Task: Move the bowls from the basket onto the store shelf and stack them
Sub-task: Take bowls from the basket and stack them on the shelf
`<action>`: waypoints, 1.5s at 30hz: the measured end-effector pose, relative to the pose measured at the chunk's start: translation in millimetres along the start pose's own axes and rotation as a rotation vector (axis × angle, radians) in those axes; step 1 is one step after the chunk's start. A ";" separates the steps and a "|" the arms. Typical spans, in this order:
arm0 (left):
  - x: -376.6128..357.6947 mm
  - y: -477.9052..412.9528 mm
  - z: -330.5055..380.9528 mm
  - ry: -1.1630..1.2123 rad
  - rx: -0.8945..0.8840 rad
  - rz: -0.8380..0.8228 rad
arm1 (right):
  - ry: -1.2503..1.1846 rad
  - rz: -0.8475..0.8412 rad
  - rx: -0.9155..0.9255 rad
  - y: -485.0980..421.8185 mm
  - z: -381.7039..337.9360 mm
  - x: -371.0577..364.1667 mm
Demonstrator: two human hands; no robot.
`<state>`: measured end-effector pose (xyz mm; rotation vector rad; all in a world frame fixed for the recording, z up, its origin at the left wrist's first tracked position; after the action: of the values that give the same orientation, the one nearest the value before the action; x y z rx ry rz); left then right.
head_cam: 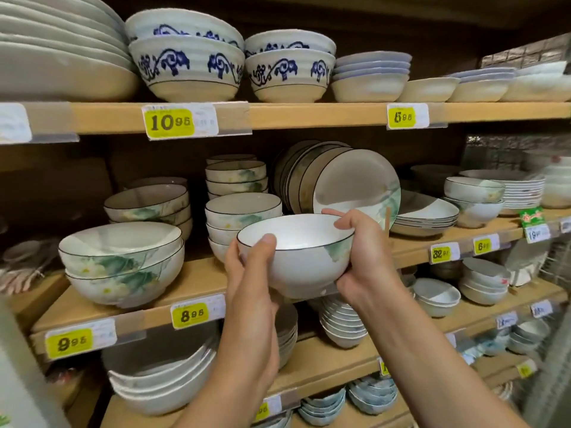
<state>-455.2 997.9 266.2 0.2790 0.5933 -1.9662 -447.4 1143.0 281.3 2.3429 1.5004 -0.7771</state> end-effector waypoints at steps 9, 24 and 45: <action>13.5 -21.6 12.5 -0.028 -0.006 0.214 | 0.098 -0.126 0.042 -0.3 -1.0 -12.6; -25.4 -12.1 18.9 -0.012 -0.235 0.097 | 0.245 -0.046 0.233 -8.2 -26.8 -25.9; 1.6 6.0 -1.5 0.280 -0.124 0.295 | 0.130 -0.239 0.279 5.0 -6.5 -1.2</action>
<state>-450.6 995.3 262.5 0.5394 0.8024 -1.6108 -441.4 1143.0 286.9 2.4809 1.8611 -0.9636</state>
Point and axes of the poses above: each hand's wrist, its own y-axis away from the middle knuckle, its own x-axis out of the back of the hand, z = x × y, the point moved 6 cm from there along -y, towards the middle knuckle, and after that the axes turned 6 degrees about -z, right-handed, at the moved point
